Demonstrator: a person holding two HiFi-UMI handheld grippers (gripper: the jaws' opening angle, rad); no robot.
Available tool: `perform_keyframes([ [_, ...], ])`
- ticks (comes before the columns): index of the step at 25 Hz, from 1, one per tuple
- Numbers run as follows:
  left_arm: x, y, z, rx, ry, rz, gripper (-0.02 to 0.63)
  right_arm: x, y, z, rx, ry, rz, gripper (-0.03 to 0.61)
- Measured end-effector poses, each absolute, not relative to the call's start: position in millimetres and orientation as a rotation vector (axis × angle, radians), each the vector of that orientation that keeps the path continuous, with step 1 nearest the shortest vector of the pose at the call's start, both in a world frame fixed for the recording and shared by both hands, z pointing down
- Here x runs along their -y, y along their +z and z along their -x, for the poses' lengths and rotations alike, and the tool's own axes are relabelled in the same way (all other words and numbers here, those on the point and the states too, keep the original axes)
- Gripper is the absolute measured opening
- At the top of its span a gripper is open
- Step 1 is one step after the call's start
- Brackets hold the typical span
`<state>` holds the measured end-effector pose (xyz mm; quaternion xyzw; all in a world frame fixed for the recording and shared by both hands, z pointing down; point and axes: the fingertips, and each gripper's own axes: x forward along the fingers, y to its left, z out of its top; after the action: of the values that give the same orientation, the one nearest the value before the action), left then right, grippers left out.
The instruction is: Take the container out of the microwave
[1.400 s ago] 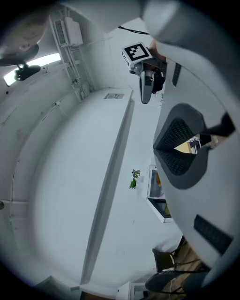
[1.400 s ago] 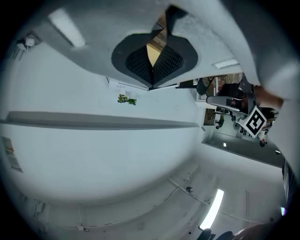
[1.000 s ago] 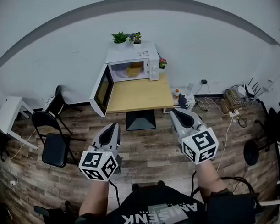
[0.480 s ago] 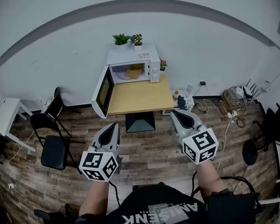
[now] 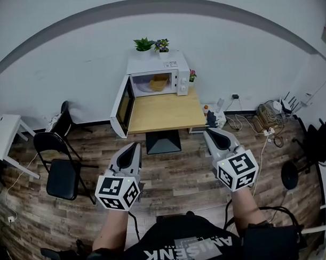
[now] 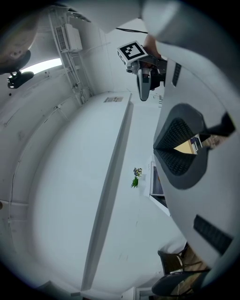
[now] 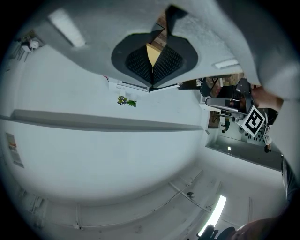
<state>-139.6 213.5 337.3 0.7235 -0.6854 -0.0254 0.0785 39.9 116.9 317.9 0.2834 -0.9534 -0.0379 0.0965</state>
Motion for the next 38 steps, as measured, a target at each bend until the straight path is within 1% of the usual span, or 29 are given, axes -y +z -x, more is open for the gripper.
perform_keyframes([
  [10,-218.6,347.5,160.8,2.051,-0.073,-2.175,0.002,-122.7,321.5,-18.8,2.819,-0.121,-0.844,0.006],
  [16,-203.4,351.6,171.3,2.096,-0.053,-2.132,0.002,-96.2,322.7,-6.4,2.853,-0.112,-0.809,0.006],
  [23,-160.2,341.9,191.3,2.192,-0.035,-2.061,0.002,-34.0,314.1,13.1,2.908,-0.125,-0.750,0.006],
  [38,-13.2,343.6,213.9,2.246,-0.071,-1.942,0.002,125.6,318.5,37.1,2.924,-0.104,-0.605,0.006],
])
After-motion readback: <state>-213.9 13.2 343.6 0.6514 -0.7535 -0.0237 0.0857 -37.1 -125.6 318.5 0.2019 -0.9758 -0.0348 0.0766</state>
